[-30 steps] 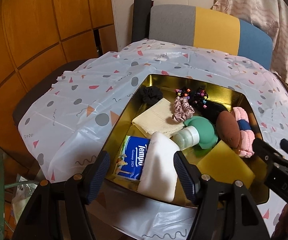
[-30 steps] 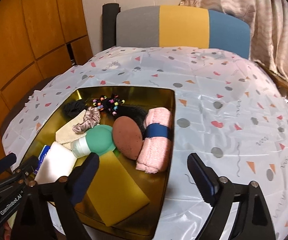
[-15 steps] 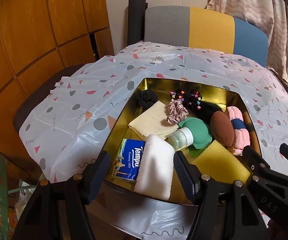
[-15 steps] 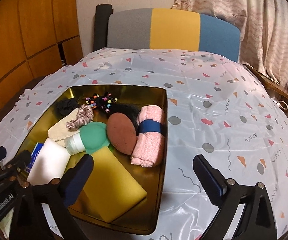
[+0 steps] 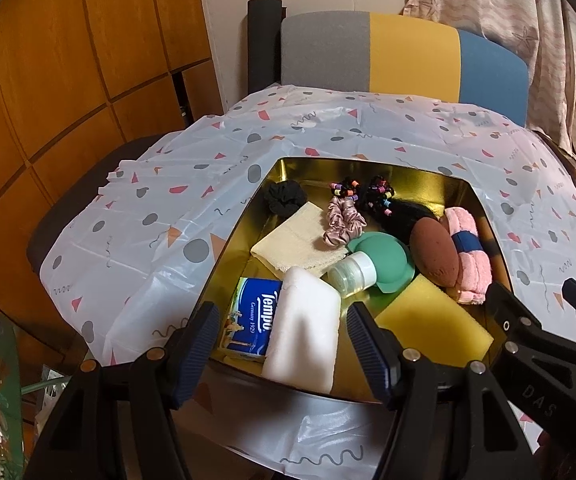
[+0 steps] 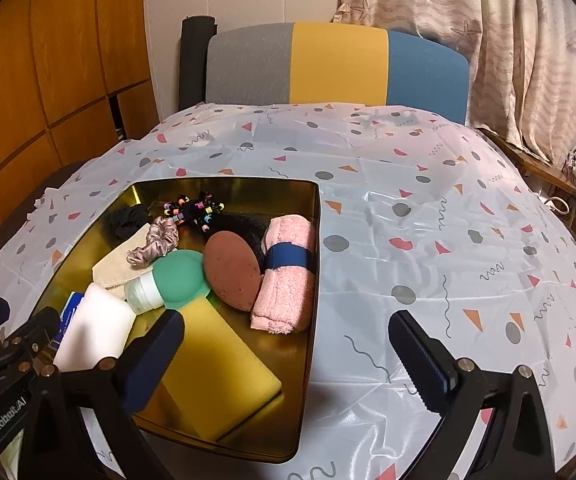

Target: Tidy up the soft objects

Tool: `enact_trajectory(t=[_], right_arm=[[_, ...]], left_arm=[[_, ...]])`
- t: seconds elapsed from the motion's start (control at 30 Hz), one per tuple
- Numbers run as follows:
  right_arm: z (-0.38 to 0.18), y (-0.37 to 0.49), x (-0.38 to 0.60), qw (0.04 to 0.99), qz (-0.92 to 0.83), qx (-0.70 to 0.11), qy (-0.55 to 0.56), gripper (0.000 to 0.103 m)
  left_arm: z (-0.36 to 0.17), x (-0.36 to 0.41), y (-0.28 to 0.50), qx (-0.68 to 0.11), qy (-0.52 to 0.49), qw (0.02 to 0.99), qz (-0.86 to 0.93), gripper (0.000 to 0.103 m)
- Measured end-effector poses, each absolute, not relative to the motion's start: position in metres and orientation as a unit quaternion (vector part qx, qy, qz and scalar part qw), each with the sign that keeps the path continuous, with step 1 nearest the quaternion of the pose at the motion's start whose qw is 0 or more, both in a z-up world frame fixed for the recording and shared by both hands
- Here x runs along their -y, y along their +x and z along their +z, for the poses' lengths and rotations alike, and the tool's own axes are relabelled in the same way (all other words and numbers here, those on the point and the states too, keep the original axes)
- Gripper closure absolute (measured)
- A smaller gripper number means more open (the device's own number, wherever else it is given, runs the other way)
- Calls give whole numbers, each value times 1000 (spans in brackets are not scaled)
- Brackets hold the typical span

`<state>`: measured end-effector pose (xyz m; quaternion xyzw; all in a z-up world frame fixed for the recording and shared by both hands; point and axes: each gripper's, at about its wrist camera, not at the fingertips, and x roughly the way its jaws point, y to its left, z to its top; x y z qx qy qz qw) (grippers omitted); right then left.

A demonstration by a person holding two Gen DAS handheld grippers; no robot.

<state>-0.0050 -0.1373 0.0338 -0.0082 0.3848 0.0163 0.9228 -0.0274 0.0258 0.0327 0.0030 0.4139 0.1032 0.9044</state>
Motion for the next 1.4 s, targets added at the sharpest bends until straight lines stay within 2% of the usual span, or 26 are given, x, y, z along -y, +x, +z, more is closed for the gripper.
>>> enact_trajectory(t=[1.4], right_arm=[[30, -5, 138, 921, 16, -389, -2, 0]], left_arm=[[30, -22, -28, -425, 17, 899, 101, 36]])
